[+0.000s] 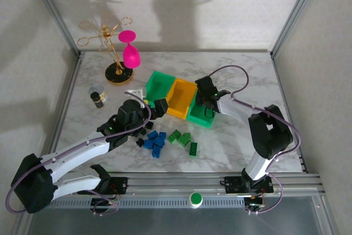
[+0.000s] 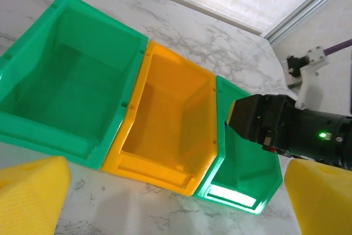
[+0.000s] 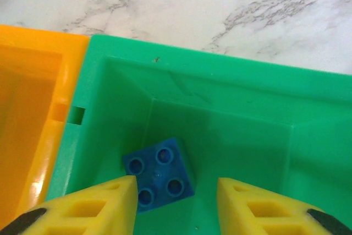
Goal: Sort the legos into containers by color
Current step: Place the lego in the container, then pick up the lego from the bottom-center of the table.
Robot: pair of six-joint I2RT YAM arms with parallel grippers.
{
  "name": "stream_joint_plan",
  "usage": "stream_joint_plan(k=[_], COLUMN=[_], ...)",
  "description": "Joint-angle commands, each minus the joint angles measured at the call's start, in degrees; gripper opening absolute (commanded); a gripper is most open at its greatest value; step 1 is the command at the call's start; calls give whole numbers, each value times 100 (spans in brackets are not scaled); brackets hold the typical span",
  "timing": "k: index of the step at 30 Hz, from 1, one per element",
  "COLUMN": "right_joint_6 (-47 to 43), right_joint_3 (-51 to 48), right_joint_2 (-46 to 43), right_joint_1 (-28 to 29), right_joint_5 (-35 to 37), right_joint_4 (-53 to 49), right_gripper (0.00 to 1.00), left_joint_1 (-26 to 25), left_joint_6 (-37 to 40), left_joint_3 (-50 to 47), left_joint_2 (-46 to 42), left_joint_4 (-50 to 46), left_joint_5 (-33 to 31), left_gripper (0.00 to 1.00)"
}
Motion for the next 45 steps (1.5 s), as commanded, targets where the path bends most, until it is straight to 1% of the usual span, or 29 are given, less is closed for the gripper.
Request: stream_joint_plan(k=[1,4,7,13,14,20,22,25,27,30,32,34,38,41,45], right_joint_6=[-112,-123,-115,122,174,488,607,735,768,919,1028,1136,1489,1679,1982], right_joint_3=[-7,25,34,-114,-147,-315,-386,-465,-466,-420,-428,-387,-372,-381,-288], right_joint_2=[-502,-749,-970,-1397,-1459,-1606,-1599,-1474,-1313,-1060,-885,-691,-388,-200,112], right_joint_1=[-39,8,176,751,1000,1969,2309,2800,3092,3544,3784,3949,4255,4458,4592], right_joint_5=[10,-51,-60,28,29,-23,2,-36,-90,15,-101,-181,-106,-151,-38], right_joint_4=[-131,-272,-454,-701,-738,-784,-737,-596,-477,-401,-205,-121,-64,165,36], right_gripper=[42,43,45,48,48,51,53,54,56,58,59,60,62,64,66], left_joint_1=[73,90,108,128,127,134,141,143,151,152,152,152,161,161,169], left_joint_6=[61,9,-31,-181,-217,-376,-441,-590,-674,-785,-897,-937,-1094,-1207,-1315], left_joint_3=[143,141,158,79,71,-66,-84,-96,-110,-123,-78,-63,-98,-186,-280], left_joint_2=[-110,-200,-314,-684,-757,-1300,-1472,-1746,-1932,-2166,-2250,-2296,-2401,-2501,-2573], left_joint_4=[37,20,-119,-710,-864,-1609,-1912,-2409,-2643,-2944,-3216,-3420,-3710,-3770,-3809], left_joint_5=[102,193,260,177,159,34,-97,-380,-458,-537,-684,-760,-930,-995,-1097], left_gripper=[100,100,100,100,100,100,100,100,99,100,100,100,100,100,100])
